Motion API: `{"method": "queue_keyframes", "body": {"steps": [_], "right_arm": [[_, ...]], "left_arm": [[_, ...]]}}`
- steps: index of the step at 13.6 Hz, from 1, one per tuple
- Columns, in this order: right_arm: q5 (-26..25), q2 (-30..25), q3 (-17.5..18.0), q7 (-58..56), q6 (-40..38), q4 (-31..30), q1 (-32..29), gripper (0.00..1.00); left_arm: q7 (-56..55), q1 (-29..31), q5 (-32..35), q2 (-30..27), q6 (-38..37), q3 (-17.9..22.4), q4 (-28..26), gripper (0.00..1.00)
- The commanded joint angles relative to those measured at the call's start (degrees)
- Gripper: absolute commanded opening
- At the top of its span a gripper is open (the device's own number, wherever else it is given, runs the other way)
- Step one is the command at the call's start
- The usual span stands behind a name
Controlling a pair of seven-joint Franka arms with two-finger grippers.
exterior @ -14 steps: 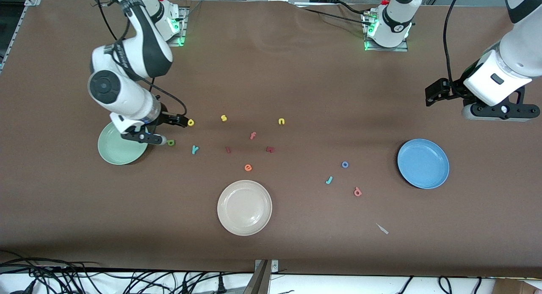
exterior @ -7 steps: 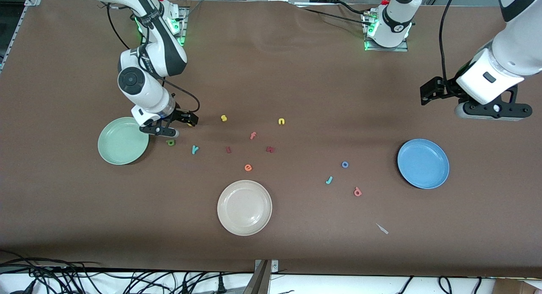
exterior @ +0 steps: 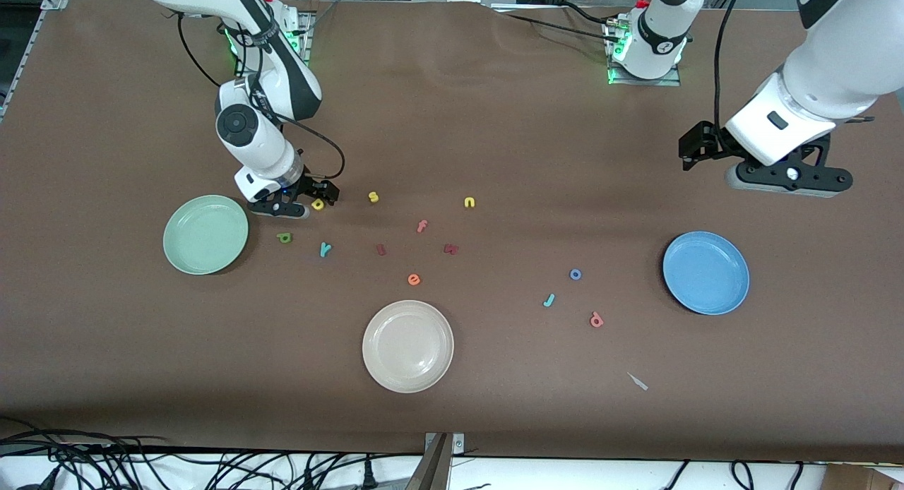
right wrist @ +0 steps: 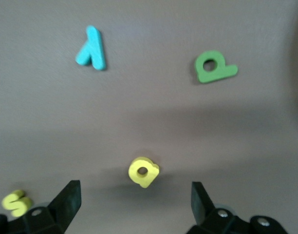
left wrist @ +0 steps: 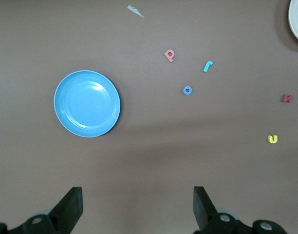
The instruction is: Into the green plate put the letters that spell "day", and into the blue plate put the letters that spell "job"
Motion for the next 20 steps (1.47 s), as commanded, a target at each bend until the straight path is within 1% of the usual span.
{"method": "queue_keyframes", "body": {"steps": [1,8,10,14,16,19,20], "right_arm": [[-0.1,1.34,0.16,-1.43,1.63,-0.3,0.09,0.99],[-0.1,2.49,0.25,-1.97,2.94,-0.22,0.09,0.75],[-0.1,2.84,0.25,-1.97,2.94,-0.04,0.09,0.65],[-0.02,2.93,0.25,-1.97,3.03,0.57,0.0,0.64],[-0.02,3.28,0.17,-1.88,2.95,1.36,0.0,0.64],[-0.02,3.72,0.16,-1.97,3.03,1.72,0.0,0.64],[-0.02,3.72,0.16,-1.97,3.03,1.8,-0.09,0.64]], "left_arm": [[0.93,0.81,1.71,-0.6,0.08,0.28,0.32,1.0],[0.84,2.13,1.36,-2.01,-0.62,0.46,0.23,1.0],[0.84,2.22,1.36,-2.36,-0.62,0.54,0.23,1.0],[-0.04,2.4,0.65,-2.36,-0.71,0.46,0.23,1.0],[0.22,2.92,0.13,-2.27,-2.38,0.55,0.23,1.0],[0.66,7.56,-5.04,-2.19,-2.56,0.55,0.23,1.0],[0.58,8.28,-5.49,-2.36,-2.99,0.46,0.23,1.0]]}}
